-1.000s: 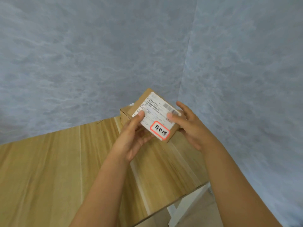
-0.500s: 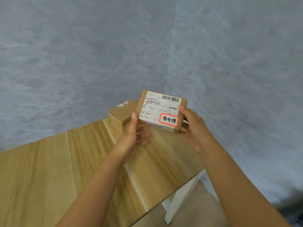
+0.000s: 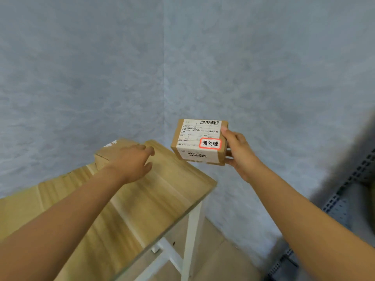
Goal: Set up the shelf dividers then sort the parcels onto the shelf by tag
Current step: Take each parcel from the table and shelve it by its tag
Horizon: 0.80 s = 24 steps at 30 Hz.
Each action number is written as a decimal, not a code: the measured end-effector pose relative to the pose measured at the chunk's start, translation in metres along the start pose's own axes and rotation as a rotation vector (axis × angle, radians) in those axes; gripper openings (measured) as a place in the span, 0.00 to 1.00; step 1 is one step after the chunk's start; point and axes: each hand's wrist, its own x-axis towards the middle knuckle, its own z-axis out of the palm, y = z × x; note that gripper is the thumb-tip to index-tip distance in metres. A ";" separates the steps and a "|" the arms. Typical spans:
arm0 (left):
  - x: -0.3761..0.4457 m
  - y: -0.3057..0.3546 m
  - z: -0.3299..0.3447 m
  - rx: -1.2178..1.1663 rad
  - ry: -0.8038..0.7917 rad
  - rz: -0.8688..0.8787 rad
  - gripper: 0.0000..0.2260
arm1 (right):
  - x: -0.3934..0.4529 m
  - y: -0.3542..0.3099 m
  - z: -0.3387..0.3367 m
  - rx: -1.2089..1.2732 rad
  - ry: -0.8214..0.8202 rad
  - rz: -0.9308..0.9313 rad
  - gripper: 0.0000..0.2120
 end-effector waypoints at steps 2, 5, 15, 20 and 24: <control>-0.008 0.025 -0.016 0.044 0.031 0.010 0.18 | -0.018 -0.005 -0.019 -0.009 0.001 -0.008 0.27; -0.024 0.072 -0.036 0.020 0.099 0.006 0.18 | -0.049 -0.011 -0.051 -0.029 -0.020 -0.011 0.26; -0.069 0.217 -0.053 -0.030 0.087 0.132 0.19 | -0.157 -0.019 -0.171 -0.030 0.078 -0.021 0.26; -0.068 0.258 -0.083 -0.005 0.146 0.253 0.19 | -0.219 -0.030 -0.218 -0.014 0.229 -0.016 0.28; -0.073 0.314 -0.102 -0.019 0.184 0.423 0.20 | -0.279 -0.035 -0.249 0.008 0.400 -0.046 0.29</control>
